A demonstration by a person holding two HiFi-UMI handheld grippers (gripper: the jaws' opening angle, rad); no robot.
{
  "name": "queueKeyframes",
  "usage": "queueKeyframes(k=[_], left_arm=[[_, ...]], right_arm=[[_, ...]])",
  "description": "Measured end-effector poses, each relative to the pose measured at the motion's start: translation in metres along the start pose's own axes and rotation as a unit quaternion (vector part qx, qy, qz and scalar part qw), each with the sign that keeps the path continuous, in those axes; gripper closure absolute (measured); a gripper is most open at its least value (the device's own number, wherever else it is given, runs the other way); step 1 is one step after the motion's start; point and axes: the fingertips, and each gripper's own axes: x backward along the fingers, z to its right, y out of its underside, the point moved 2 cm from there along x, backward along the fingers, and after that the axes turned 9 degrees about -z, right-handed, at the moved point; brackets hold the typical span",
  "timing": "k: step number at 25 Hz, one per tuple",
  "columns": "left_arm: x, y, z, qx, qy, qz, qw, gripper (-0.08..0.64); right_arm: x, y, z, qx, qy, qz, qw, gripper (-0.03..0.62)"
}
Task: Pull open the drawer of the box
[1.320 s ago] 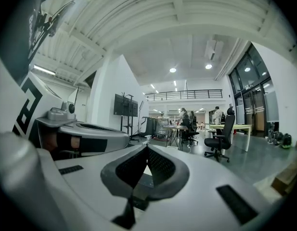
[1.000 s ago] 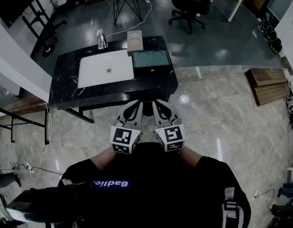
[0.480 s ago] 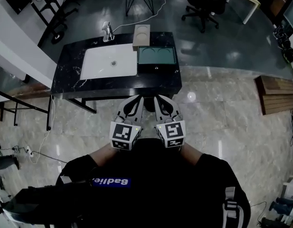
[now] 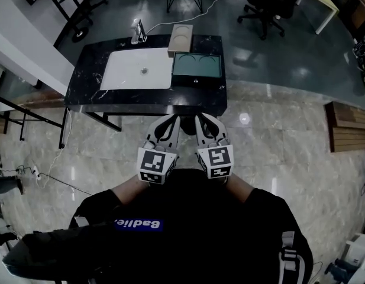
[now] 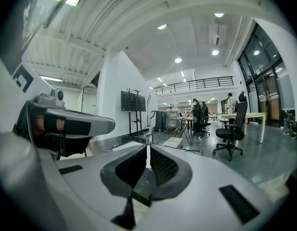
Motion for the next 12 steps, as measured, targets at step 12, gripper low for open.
queueKeyframes(k=[12], left_arm=[[-0.028,0.008,-0.037,0.017,0.01,-0.002,0.9998,0.568]], right_arm=[[-0.064,0.042,0.02,-0.015,-0.002,-0.089,0.996,0.581]])
